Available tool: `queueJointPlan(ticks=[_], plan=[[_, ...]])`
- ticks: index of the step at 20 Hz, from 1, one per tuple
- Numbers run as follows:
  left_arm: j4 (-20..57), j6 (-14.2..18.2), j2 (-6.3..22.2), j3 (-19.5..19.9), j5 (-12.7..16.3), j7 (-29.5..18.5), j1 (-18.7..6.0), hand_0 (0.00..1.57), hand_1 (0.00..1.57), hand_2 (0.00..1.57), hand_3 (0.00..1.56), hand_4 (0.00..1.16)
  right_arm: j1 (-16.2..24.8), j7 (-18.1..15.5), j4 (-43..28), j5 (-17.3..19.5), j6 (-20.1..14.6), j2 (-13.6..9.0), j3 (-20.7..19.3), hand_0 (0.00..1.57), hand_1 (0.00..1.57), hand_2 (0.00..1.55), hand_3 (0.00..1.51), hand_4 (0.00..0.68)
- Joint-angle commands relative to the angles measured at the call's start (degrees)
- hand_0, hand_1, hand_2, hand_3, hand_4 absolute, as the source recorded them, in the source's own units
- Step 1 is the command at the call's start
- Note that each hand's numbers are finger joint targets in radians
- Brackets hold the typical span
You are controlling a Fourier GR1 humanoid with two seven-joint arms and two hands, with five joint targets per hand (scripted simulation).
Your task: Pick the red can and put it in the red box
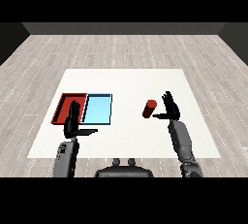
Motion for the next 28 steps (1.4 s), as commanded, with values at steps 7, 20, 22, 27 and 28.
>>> queueJointPlan(ticks=[7,20,22,27,28], plan=[[4.70,0.07,-0.40,0.63,0.20,-2.67,-2.00,0.00,0.00,0.00,0.00,0.00,-2.07,-7.42,10.78,0.08,3.02,-0.52,-0.13,0.00,0.00,0.00,0.00,0.000],[-1.95,-1.99,1.63,2.01,2.53,-0.30,2.18,0.00,0.00,0.00,0.00,0.00,-6.38,-4.18,12.75,-1.05,-2.10,3.52,1.28,0.00,0.00,0.00,0.00,0.000],[4.00,-2.80,1.22,2.58,2.53,-4.41,0.70,0.00,0.00,0.00,0.00,0.00,-6.50,-4.55,12.25,-0.97,-3.26,4.32,1.56,0.00,0.00,0.00,0.00,0.000],[-0.82,-0.13,0.06,0.66,0.77,-0.26,1.21,0.00,0.00,0.00,0.00,0.00,-9.68,-6.49,18.04,-2.24,1.43,1.22,-0.16,0.00,0.00,0.00,0.00,0.000],[3.07,-1.48,0.04,0.72,0.89,-3.79,-0.33,0.00,0.00,0.00,0.00,0.00,-8.44,-7.97,18.75,-0.99,-1.46,3.63,0.88,0.00,0.00,0.00,0.00,0.000]])
